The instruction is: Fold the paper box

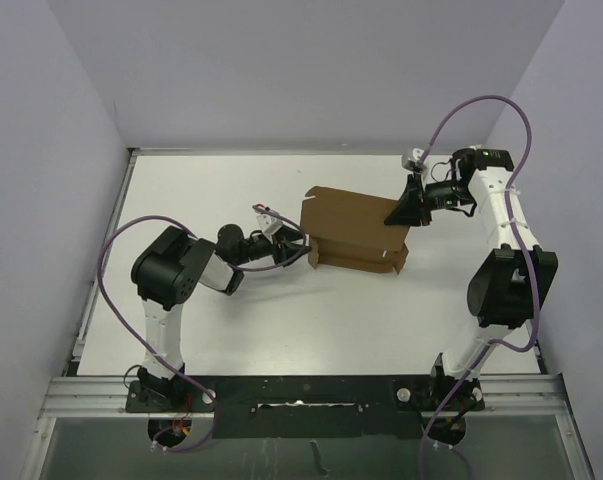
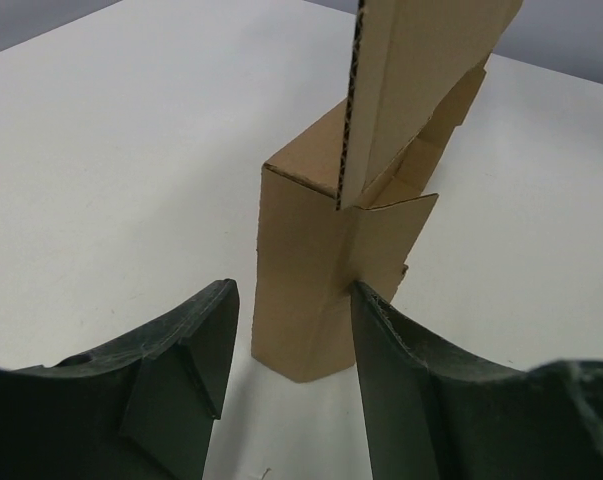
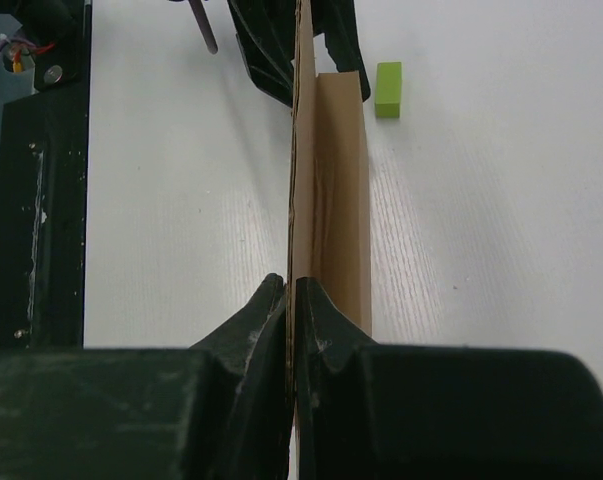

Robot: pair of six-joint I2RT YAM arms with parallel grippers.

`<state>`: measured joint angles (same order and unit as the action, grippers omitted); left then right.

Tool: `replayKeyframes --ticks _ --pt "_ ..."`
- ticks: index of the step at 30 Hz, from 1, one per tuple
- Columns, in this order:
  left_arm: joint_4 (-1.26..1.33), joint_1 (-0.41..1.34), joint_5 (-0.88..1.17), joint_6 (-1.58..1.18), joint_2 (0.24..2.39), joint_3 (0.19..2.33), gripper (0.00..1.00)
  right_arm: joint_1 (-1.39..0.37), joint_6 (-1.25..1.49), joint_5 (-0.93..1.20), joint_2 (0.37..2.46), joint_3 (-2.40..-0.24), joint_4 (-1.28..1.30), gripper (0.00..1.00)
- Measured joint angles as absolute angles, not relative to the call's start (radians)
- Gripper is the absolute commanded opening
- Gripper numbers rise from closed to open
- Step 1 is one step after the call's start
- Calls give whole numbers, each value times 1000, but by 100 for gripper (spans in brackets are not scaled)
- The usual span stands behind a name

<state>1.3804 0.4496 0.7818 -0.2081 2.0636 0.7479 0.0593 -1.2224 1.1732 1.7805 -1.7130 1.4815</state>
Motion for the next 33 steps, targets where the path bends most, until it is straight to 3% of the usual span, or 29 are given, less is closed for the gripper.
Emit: replayKeyframes --ticks 33 --pt "1356 536 417 -98 2064 734 57 60 -1250 1202 1819 -1735 1540 0"
